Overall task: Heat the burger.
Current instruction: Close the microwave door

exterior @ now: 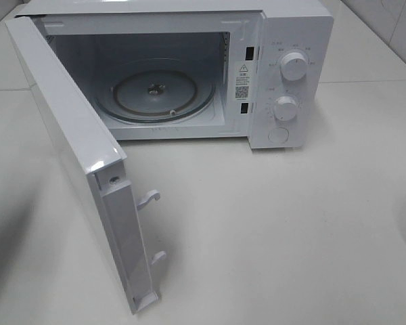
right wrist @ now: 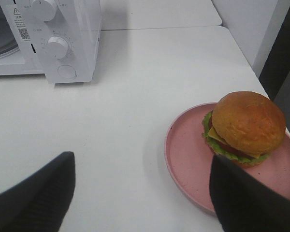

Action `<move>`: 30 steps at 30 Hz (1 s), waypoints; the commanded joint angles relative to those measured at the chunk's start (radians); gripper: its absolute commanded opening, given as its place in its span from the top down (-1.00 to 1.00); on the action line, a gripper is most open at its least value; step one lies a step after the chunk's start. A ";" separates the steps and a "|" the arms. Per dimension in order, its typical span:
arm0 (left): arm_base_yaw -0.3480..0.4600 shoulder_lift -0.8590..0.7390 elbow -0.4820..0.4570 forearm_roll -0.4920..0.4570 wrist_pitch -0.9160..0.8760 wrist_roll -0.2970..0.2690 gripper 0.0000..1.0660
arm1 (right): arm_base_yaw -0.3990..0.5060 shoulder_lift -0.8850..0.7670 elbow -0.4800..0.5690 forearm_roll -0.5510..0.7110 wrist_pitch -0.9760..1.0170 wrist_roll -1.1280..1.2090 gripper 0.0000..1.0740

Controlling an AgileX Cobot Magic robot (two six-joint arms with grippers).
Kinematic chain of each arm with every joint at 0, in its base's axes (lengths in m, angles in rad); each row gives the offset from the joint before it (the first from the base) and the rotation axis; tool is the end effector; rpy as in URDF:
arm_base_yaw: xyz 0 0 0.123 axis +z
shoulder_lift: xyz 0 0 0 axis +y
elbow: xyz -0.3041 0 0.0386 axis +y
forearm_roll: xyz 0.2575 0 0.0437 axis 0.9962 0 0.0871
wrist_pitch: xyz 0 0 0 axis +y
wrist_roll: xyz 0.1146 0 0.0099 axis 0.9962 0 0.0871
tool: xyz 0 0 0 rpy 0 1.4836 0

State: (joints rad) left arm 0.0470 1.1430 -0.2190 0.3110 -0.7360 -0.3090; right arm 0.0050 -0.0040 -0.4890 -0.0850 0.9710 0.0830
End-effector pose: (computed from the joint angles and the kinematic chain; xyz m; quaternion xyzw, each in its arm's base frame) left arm 0.2116 -0.0137 0.2224 0.0227 0.7487 -0.0867 0.6568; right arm 0.0081 -0.0080 0.2771 0.0320 0.8296 -0.0180 0.5572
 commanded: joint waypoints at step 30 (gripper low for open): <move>-0.275 0.483 -0.160 -0.043 -0.255 0.075 1.00 | -0.006 -0.031 -0.001 0.005 -0.007 -0.009 -0.41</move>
State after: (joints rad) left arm -0.2210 1.6250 -0.3700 0.2750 -0.9810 -0.2320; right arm 0.0050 -0.0040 -0.4890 -0.0840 0.9710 0.0830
